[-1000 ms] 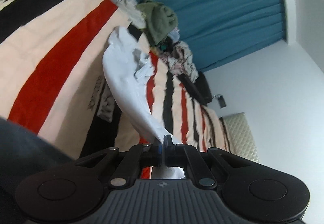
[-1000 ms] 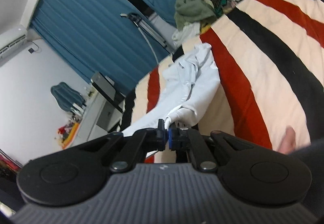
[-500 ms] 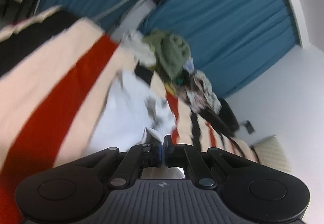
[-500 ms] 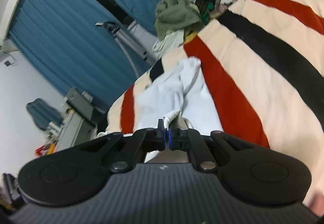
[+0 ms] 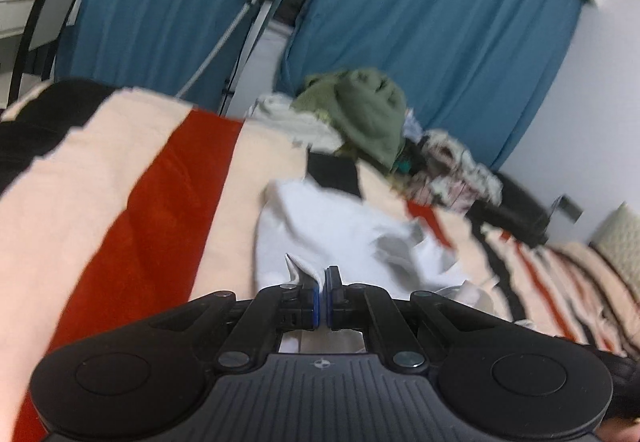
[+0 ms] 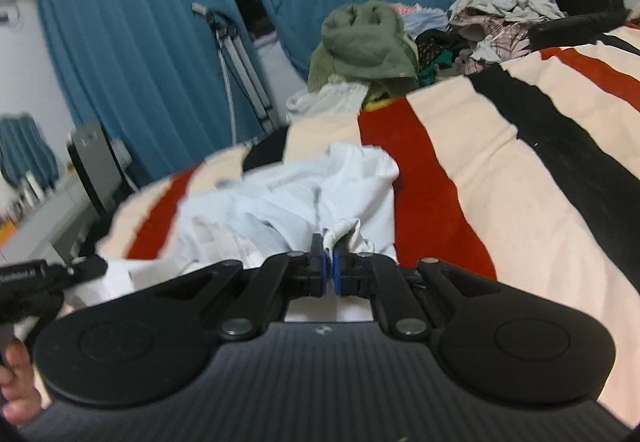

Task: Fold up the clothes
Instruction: 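Lift the hem with both grippers and fold it toward the collar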

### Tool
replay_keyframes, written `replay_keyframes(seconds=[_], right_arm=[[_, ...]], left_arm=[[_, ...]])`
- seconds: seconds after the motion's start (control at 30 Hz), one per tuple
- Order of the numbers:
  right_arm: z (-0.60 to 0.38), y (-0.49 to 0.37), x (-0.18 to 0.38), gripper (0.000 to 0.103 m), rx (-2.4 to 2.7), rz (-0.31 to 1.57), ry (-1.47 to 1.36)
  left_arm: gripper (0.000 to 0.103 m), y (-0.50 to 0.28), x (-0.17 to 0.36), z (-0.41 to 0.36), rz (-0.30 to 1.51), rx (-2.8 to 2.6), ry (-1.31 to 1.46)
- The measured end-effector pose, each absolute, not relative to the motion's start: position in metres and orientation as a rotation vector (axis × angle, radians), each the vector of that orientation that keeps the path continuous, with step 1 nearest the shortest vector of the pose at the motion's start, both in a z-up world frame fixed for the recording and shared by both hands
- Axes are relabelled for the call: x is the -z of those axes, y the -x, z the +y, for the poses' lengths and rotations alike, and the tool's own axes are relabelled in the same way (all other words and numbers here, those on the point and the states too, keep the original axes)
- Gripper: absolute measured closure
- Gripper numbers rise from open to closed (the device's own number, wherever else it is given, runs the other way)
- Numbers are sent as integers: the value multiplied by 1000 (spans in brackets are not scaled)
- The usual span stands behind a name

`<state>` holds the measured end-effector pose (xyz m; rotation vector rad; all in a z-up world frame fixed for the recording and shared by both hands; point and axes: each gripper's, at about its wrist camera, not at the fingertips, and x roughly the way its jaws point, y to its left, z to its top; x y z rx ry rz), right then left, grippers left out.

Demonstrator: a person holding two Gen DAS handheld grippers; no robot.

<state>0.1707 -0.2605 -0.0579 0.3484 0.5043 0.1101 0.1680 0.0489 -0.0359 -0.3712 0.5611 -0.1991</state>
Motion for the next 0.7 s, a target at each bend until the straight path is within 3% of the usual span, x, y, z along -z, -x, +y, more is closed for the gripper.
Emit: replay_keyframes(seconds=[0.23,0.27,0.3,0.33,0.37,0.4,0.43,0.47,0.5,0.7], right_arm=[[-256,-189,87,93,-93,585,-329],[-254,-190,87,93,-95,591,-314],[-252,-190,86,91,-96,593,-299],[-250,-189,85,84,-97,593,-289],[-249,-186,82,77,-102,590,-287],[-249,-183,80,58,-107,587,-294],[-249,-179,77,34,-113,580,-304],[-248,-174,73,23,-117,564,-313],[-247,-168,68,19,-116,540,-319],[-241,-131,39,20,-111,469,-279]], left_arm=[[97,-195,68,37,633,193,269],[95,-196,69,35,635,194,258],[86,-195,67,35,632,199,251],[71,-194,65,33,629,207,248],[62,-189,62,32,624,215,245],[44,-184,57,30,613,214,236],[31,-178,52,28,600,211,226],[27,-170,46,26,577,200,205],[22,-162,41,23,558,198,182],[22,-125,18,20,521,211,159]])
